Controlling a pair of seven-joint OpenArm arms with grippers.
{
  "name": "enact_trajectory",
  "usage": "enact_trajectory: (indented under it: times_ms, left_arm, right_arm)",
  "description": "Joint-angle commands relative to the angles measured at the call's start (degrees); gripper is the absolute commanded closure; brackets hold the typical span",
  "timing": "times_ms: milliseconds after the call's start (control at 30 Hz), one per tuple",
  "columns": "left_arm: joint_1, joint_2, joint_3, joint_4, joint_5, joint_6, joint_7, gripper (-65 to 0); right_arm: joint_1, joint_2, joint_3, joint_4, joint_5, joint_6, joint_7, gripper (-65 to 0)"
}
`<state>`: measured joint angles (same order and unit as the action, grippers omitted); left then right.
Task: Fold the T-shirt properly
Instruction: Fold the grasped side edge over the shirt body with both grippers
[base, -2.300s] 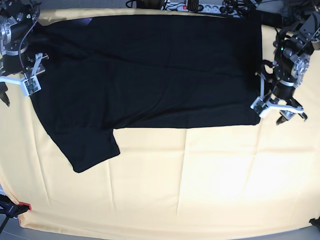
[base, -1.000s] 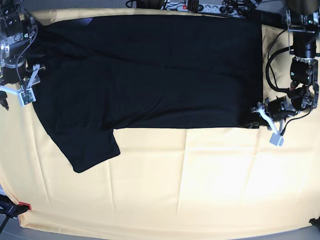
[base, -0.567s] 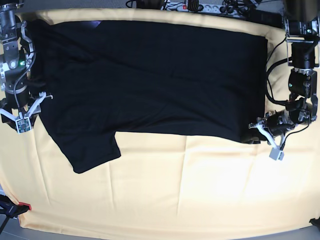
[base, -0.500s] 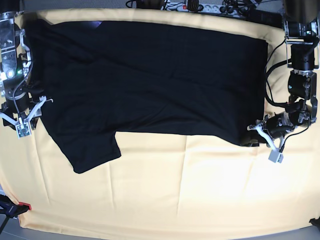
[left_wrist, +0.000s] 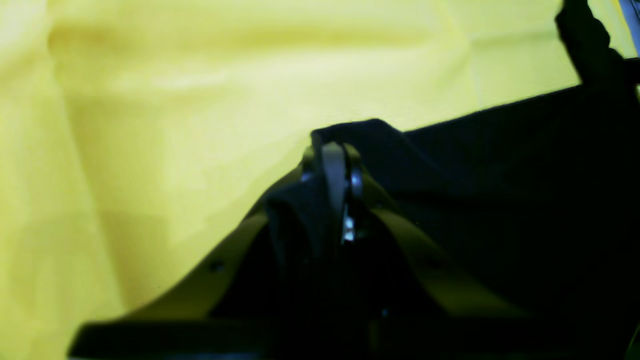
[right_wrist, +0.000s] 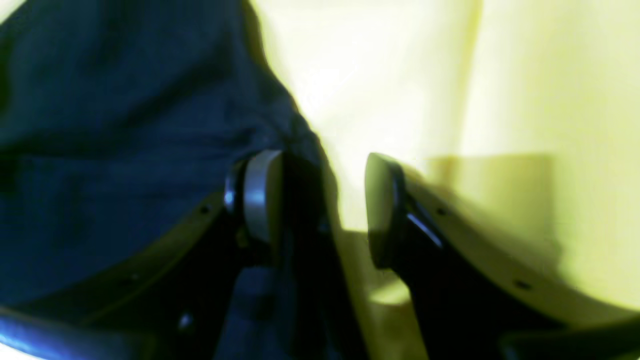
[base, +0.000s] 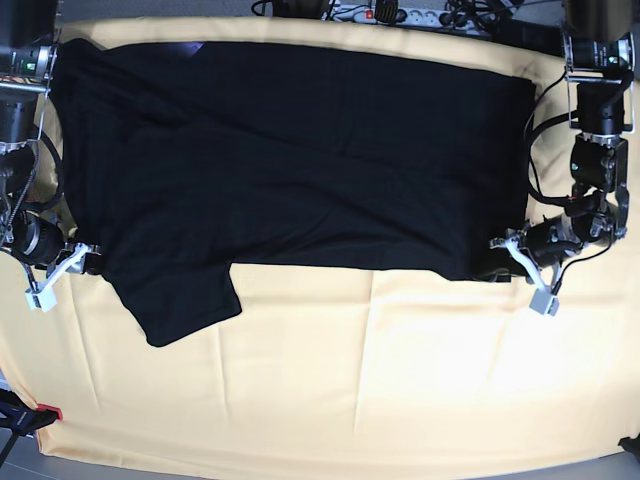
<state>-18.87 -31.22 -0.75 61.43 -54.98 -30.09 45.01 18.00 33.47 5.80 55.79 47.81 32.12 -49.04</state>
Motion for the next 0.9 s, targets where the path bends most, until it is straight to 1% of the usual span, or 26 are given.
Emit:
enact_trajectory:
  times_ms: [0,67,167,233,300,367,400,467,533,567,700,767,867]
  left_arm:
    - [-1.4,-1.0,-0.4,0.8,-1.0,-0.4,-1.0,0.0]
    - [-1.4,-1.0,-0.4,0.8,-1.0,-0.4,-1.1,0.0]
    - [-1.5,-1.0,-0.4,0.8,-1.0,-0.4,-1.1,0.0]
    - [-1.5,-1.0,-0.4,0.8,-1.0,-0.4,-1.1,0.0]
    - [-1.5,-1.0,-0.4,0.8,-1.0,-0.4,-1.1,0.0]
    - [-1.5,-1.0,-0.4,0.8,-1.0,-0.4,-1.1,0.0]
    - [-1.5,-1.0,-0.4,0.8,-1.0,-0.4,-1.1,0.0]
    - [-1.5,-1.0,-0.4,0.8,-1.0,-0.4,-1.2,0.0]
    - [-1.7,-1.0,-0.4,0.8,-0.9,-0.4,-1.9,0.0]
    - [-1.9,-1.0,-0.4,0.8,-1.0,-0.4,-2.3,0.0]
    - [-3.2,-1.0,-0.4,0.8,-0.5,-0.4,-4.0,0.0]
    - [-4.0,-0.8,-0.4,0.8,2.6,-0.4,-6.8,0.0]
    - [-5.0,0.0,-0.4,0.8,7.6,-0.4,-11.9,0.0]
  right_arm:
    - [1.6,1.2,1.0,-0.7,2.4,1.3,-1.4,-28.8]
    - [1.8,1.1,1.7,-2.1,7.3,4.3,-4.4,-28.7]
    - [1.7,0.9,1.7,-2.1,11.9,7.0,-8.1,-28.7]
    - [1.7,0.6,1.7,-2.1,12.2,7.9,-8.2,-28.7]
    - [1.7,0.5,1.7,-2.1,12.2,7.9,-6.5,-28.7]
    - [1.7,0.5,1.7,-2.1,11.6,7.9,-4.6,-26.6]
    - [1.7,0.5,1.7,-2.1,10.8,7.9,-3.7,-23.5]
    - [1.7,0.5,1.7,-2.1,9.0,7.9,-1.9,-15.0]
    - [1.7,0.5,1.7,-2.1,8.7,7.9,-1.1,-6.7]
    - [1.9,0.5,1.7,-2.1,8.8,7.9,-0.8,-4.3]
    - [3.0,0.5,1.7,-2.1,8.2,7.9,0.0,0.0]
    - [3.8,0.5,1.7,-2.1,6.1,7.9,1.3,0.0]
    - [5.0,0.5,1.7,-2.1,1.2,7.9,5.3,0.0]
